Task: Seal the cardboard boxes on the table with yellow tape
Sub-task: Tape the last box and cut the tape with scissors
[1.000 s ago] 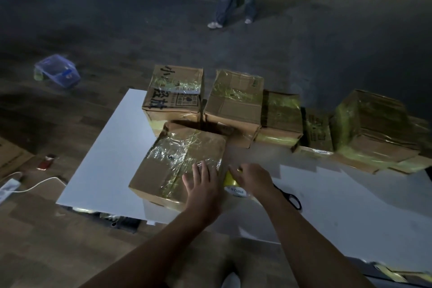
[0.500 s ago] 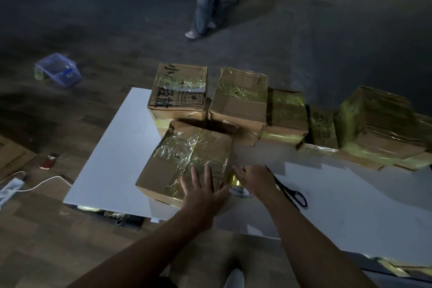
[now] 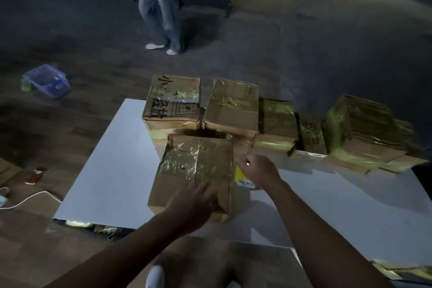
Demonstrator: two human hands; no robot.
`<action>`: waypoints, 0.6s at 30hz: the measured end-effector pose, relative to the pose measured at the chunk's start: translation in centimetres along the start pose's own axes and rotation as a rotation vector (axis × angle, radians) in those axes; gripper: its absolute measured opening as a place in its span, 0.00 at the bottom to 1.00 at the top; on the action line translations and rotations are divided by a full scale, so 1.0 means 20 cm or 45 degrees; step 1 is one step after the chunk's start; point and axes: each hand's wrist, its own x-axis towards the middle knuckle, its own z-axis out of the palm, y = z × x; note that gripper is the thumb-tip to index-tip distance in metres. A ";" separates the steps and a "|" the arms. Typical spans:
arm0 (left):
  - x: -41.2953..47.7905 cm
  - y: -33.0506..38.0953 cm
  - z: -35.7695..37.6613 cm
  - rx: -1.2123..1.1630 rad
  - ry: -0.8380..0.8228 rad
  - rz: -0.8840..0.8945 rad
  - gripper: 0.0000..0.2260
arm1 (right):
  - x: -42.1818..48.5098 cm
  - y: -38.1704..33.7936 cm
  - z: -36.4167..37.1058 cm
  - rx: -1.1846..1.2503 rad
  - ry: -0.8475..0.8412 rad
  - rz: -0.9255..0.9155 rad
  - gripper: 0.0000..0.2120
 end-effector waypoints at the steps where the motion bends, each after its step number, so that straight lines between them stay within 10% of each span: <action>1: -0.02 0.02 0.04 0.066 -0.030 0.077 0.14 | 0.00 0.01 0.01 0.001 -0.011 0.016 0.20; 6: 0.04 0.10 0.11 0.284 -0.139 0.232 0.27 | 0.00 0.03 0.03 0.079 -0.032 0.063 0.20; 18: 0.21 0.09 0.06 0.397 -0.200 0.548 0.06 | -0.01 0.10 0.05 0.207 -0.030 0.080 0.24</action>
